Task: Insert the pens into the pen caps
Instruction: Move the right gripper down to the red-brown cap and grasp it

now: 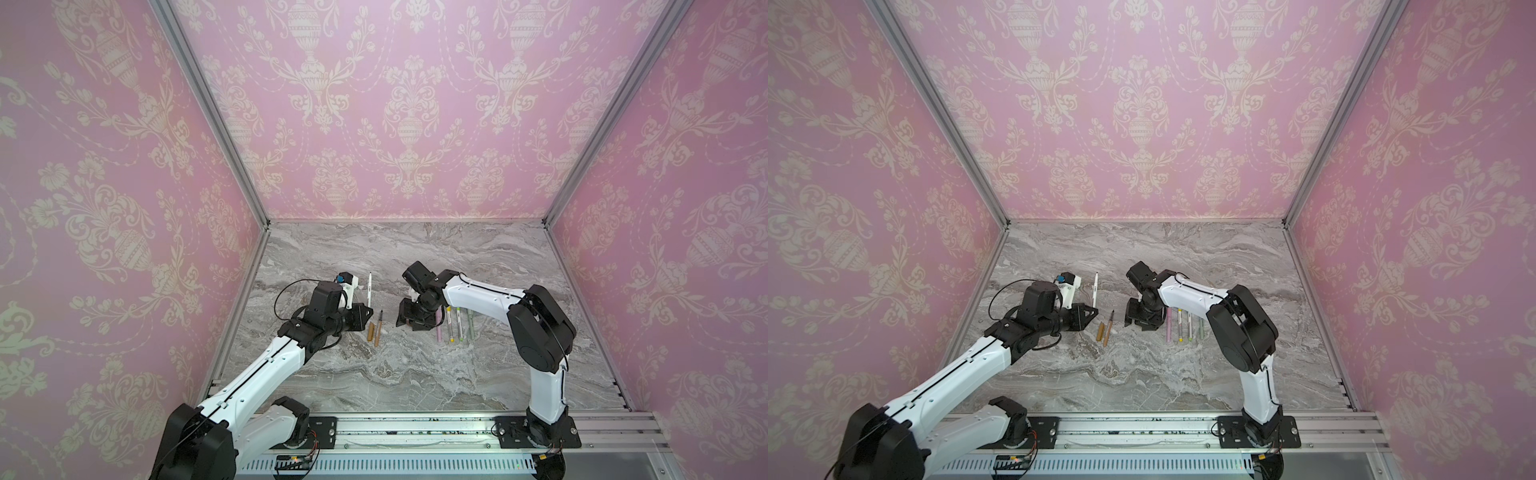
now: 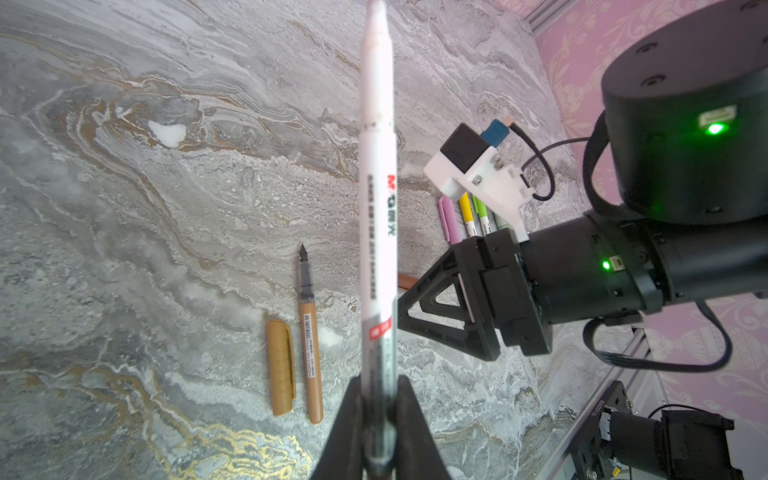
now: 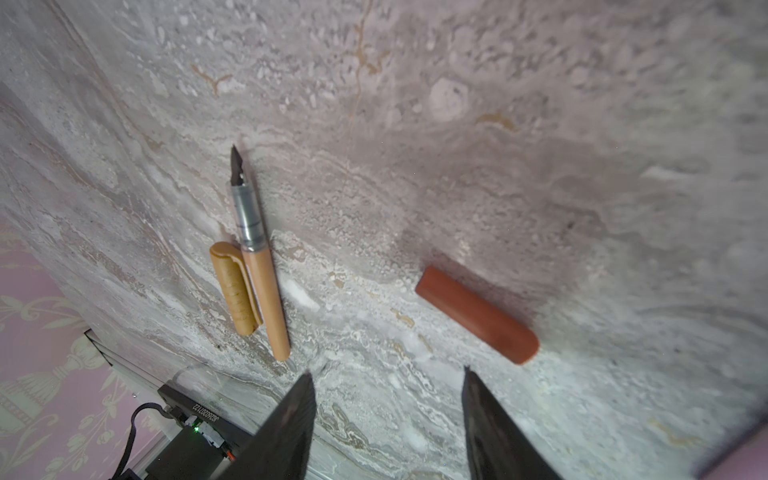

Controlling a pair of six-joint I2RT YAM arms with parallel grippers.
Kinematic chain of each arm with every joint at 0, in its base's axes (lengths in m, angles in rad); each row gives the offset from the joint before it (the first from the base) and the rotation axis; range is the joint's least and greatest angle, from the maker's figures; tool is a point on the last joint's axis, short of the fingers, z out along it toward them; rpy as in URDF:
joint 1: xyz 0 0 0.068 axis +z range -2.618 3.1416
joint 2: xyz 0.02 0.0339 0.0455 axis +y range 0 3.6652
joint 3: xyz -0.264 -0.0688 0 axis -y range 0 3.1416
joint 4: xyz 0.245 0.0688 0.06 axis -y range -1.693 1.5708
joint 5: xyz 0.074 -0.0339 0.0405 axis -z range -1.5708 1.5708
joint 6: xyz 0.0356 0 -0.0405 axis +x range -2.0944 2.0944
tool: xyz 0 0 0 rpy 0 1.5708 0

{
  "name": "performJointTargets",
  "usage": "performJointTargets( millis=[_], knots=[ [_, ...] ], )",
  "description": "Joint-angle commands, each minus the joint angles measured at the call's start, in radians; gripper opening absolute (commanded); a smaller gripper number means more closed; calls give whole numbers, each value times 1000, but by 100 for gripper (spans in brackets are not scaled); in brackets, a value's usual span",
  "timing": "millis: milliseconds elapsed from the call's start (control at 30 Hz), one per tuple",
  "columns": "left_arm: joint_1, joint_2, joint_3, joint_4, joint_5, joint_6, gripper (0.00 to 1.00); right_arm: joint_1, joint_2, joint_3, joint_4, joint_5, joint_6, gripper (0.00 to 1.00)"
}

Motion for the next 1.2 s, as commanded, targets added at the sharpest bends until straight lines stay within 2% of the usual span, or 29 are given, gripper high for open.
performJointTargets(
  millis=[0,467,833,1167],
  knots=[
    [-6,-19,-10,-12,-24,29,0,-15,30,-3,-21,22,15,57],
    [-7,-26,-11,-11,-31,30,0,-35,96,99,-93,114,-52,55],
    [-8,-31,-13,-9,-33,36,0,21,127,138,-206,247,-107,43],
    [-8,-42,-19,-7,-28,40,0,57,137,82,-149,254,-55,29]
  ],
)
